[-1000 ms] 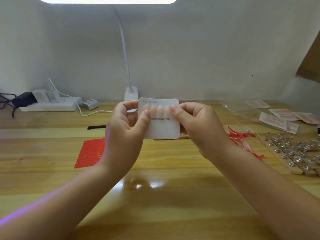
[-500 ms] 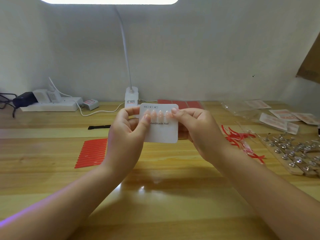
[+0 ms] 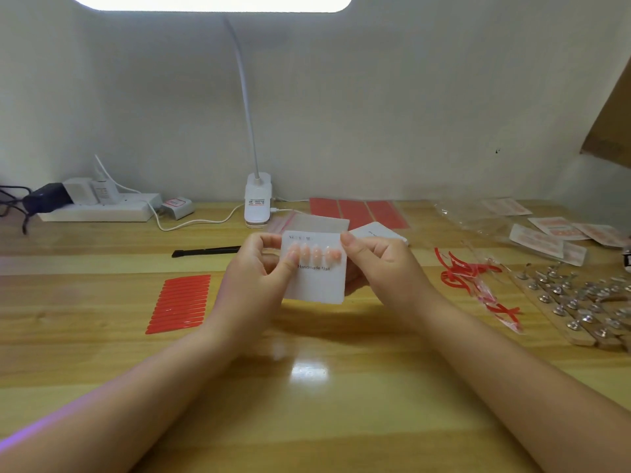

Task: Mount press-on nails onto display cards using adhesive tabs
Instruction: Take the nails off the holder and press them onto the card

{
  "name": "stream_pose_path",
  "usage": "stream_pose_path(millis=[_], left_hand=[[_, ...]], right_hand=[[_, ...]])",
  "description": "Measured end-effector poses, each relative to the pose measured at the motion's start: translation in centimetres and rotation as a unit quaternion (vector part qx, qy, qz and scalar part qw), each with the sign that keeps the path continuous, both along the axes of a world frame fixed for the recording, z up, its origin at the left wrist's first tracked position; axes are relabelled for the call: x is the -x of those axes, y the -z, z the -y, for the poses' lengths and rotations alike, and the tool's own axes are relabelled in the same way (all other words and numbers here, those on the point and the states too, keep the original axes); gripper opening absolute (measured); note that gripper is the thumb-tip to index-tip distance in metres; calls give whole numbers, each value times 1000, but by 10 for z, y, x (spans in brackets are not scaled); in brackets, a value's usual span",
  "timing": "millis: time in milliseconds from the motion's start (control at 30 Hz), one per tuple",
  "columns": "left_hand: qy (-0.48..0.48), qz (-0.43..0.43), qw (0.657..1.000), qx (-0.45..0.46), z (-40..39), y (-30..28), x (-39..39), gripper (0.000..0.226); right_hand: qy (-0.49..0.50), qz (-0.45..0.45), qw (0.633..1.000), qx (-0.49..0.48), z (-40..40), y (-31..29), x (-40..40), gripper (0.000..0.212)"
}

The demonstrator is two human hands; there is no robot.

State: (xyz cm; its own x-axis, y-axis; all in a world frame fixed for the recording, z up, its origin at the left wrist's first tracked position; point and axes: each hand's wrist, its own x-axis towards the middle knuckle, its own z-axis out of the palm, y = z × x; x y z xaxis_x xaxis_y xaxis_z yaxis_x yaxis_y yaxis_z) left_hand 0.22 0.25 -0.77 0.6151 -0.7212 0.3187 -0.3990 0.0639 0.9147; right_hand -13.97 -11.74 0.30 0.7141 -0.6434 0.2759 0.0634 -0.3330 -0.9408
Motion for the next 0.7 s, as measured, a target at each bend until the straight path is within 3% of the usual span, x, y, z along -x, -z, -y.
stream_pose_path(millis=[100,233,367,567,700], left_hand=[[6,47,995,-91,1,5,-6,16],[39,-17,996,-82,4,4,-3,18],[75,-139,985,-66,4,0,-5,15],[103,-158,977,-99,2,0,-7,19],[116,-151,976,-103,3,3,-2,17]], right_hand=[[4,-49,995,83,5,11,4,37],[11,-35,999,35,8,17,3,19],[17,-18,999,-21,8,19,3,17],[-21,-9,994,-103,5,21,2,18],[-37,-40,994,-91,5,18,2,16]])
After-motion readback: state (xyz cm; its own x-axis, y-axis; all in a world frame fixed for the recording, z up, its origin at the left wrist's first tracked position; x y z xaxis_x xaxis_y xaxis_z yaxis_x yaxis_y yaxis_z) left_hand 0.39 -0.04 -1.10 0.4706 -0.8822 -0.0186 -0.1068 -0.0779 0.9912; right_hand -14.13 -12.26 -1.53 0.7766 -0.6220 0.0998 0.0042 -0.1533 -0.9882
